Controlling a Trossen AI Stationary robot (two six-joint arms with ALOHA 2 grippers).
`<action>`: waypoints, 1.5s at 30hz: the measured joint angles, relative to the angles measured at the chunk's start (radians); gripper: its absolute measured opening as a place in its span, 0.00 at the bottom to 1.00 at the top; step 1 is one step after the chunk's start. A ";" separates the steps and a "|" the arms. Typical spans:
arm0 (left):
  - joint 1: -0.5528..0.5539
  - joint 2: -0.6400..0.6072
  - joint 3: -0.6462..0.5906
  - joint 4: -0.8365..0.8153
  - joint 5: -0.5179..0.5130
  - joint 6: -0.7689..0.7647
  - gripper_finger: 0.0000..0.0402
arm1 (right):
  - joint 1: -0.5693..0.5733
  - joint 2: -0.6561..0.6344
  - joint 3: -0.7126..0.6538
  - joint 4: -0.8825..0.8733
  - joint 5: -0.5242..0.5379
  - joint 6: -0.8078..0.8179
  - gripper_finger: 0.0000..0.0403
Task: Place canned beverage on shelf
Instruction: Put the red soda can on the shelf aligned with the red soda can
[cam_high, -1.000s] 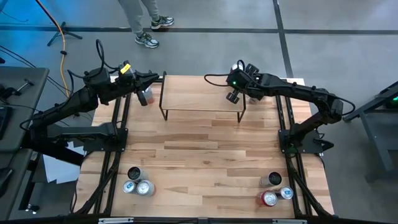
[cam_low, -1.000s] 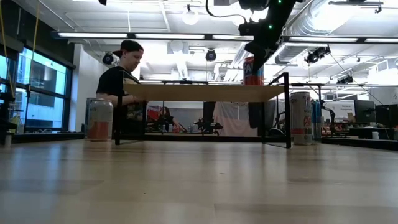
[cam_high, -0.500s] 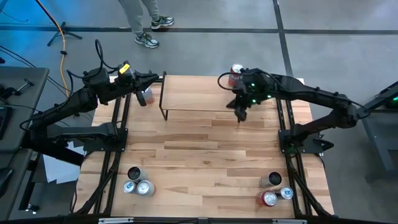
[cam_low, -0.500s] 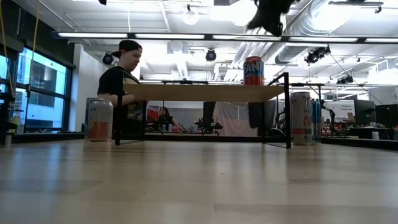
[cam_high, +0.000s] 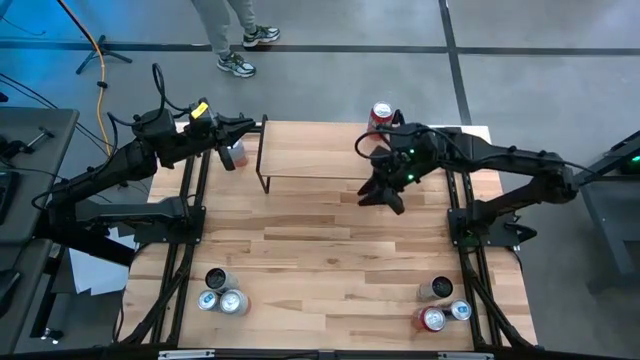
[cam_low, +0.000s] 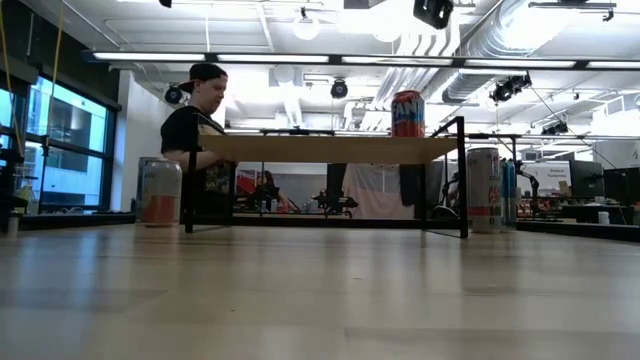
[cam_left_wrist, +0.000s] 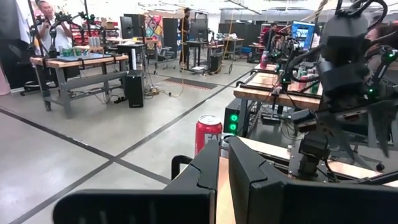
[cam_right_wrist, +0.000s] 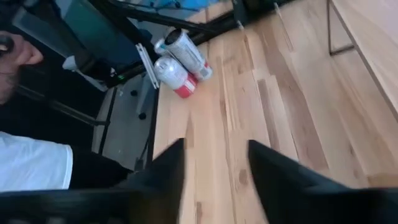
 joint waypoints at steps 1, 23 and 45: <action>0.000 0.000 0.000 0.000 0.000 0.000 0.00 | 0.005 0.001 0.000 0.004 0.002 0.000 0.51; 0.000 0.000 0.000 0.000 0.000 -0.036 0.00 | 0.069 -0.003 0.000 -0.009 -0.120 0.112 0.96; 0.000 0.000 0.000 0.053 0.000 0.009 0.00 | 0.861 0.115 -0.001 -0.355 0.217 0.839 0.96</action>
